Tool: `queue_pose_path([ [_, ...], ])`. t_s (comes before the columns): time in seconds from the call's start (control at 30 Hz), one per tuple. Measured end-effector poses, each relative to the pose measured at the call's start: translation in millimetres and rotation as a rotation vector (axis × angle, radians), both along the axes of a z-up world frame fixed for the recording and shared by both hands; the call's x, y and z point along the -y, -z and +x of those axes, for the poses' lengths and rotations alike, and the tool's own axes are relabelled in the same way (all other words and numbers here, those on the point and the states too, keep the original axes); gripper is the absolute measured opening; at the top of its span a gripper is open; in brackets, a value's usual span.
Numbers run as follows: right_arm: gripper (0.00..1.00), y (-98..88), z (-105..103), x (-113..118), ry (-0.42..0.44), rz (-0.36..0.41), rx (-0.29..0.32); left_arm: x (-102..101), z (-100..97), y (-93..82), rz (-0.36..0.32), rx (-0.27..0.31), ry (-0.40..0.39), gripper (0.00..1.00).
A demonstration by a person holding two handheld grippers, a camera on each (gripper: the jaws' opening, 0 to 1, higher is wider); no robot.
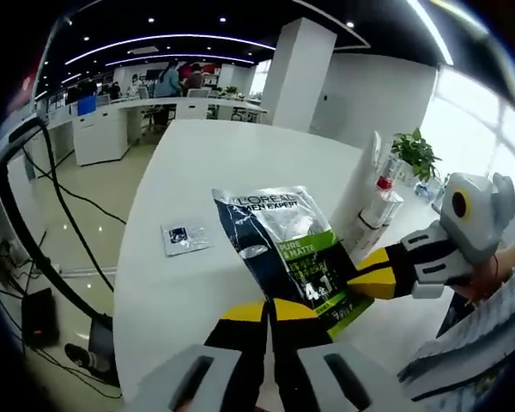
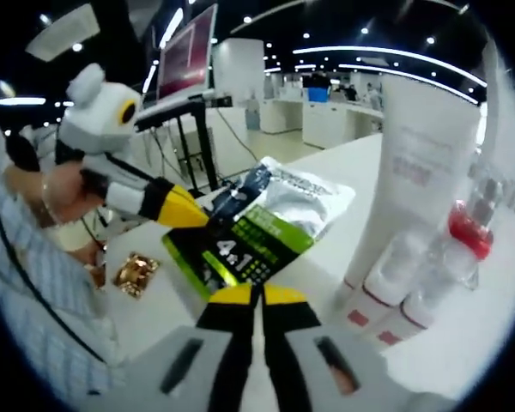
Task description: Arrange the skincare products in the storage area until every visible bottle or jar stands upright without overlapping.
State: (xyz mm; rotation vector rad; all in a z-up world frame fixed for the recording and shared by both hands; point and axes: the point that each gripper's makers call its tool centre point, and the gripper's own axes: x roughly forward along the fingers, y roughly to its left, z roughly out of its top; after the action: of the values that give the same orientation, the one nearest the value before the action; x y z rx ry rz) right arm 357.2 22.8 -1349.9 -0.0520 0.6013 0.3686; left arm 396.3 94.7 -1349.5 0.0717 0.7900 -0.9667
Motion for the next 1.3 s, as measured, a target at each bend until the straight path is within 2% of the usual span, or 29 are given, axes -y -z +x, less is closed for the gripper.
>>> queue_pose_path([
  [0.37,0.01,-0.5,3.7,17.3,0.040,-0.042,0.011,15.8,3.7,0.4,-0.021,-0.016,0.006,0.00],
  [0.73,0.02,-3.6,5.6,22.0,0.054,-0.083,0.035,19.6,4.7,-0.5,-0.032,-0.012,-0.010,0.00],
  [1.13,0.03,-0.7,5.8,25.2,0.062,-0.135,0.033,19.7,8.5,2.4,-0.023,-0.004,-0.011,0.01],
  [1.2,0.00,0.9,5.3,29.4,0.075,-0.156,0.026,17.8,11.2,3.2,-0.013,0.006,-0.021,0.00],
  [1.23,0.00,1.3,5.4,36.9,0.082,-0.203,0.030,15.6,15.2,3.7,-0.003,0.027,-0.030,0.00],
  [1.3,0.00,3.2,5.1,32.0,0.070,-0.154,0.022,18.0,12.6,2.8,-0.032,-0.012,-0.026,0.00],
])
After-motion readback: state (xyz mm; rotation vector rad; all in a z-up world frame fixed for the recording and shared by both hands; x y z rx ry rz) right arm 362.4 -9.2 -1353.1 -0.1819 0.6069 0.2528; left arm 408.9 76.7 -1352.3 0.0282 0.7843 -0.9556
